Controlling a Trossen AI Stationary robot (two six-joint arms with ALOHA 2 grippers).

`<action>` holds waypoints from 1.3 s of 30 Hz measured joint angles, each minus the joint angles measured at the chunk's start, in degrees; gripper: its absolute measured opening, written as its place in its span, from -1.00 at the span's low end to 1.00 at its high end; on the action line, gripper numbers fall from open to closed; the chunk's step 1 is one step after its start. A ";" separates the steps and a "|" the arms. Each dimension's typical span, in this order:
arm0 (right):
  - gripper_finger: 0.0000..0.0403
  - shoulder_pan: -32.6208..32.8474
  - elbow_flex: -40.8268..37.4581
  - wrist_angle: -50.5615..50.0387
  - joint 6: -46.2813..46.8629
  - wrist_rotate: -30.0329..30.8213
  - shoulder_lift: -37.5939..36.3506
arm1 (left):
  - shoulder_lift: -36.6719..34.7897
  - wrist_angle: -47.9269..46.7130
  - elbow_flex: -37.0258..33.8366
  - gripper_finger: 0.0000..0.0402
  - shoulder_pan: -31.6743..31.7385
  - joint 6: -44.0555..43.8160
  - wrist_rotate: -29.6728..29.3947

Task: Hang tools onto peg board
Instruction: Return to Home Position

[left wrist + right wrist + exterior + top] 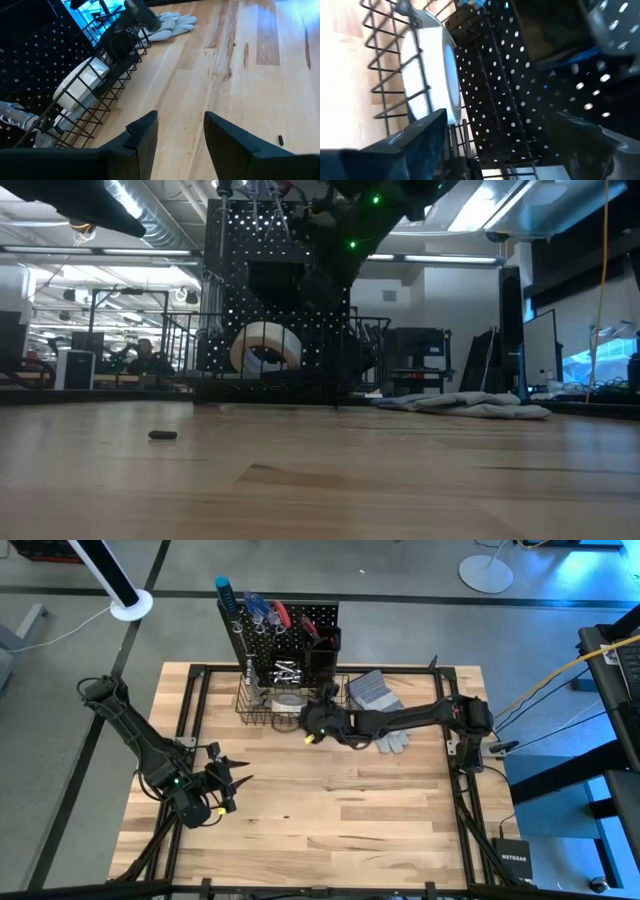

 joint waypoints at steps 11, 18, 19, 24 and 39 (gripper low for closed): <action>0.69 13.76 0.02 -2.60 -1.86 6.49 -8.33 | 0.02 0.05 0.00 -0.25 0.00 -1.70 0.55; 0.52 17.94 0.07 -12.35 17.84 -19.47 -16.85 | -0.76 2.32 0.00 -0.37 4.90 8.82 8.36; 0.45 17.57 -0.18 -13.17 19.68 -21.69 -17.48 | -1.48 3.43 0.00 -0.41 6.83 10.88 10.98; -0.05 15.85 -3.76 -15.25 23.80 -30.07 -19.43 | -9.42 16.05 -2.96 -0.68 14.87 27.44 30.02; -0.85 11.71 -36.69 8.91 30.94 -40.56 -43.06 | -43.97 44.91 -27.45 -0.99 36.93 39.23 50.69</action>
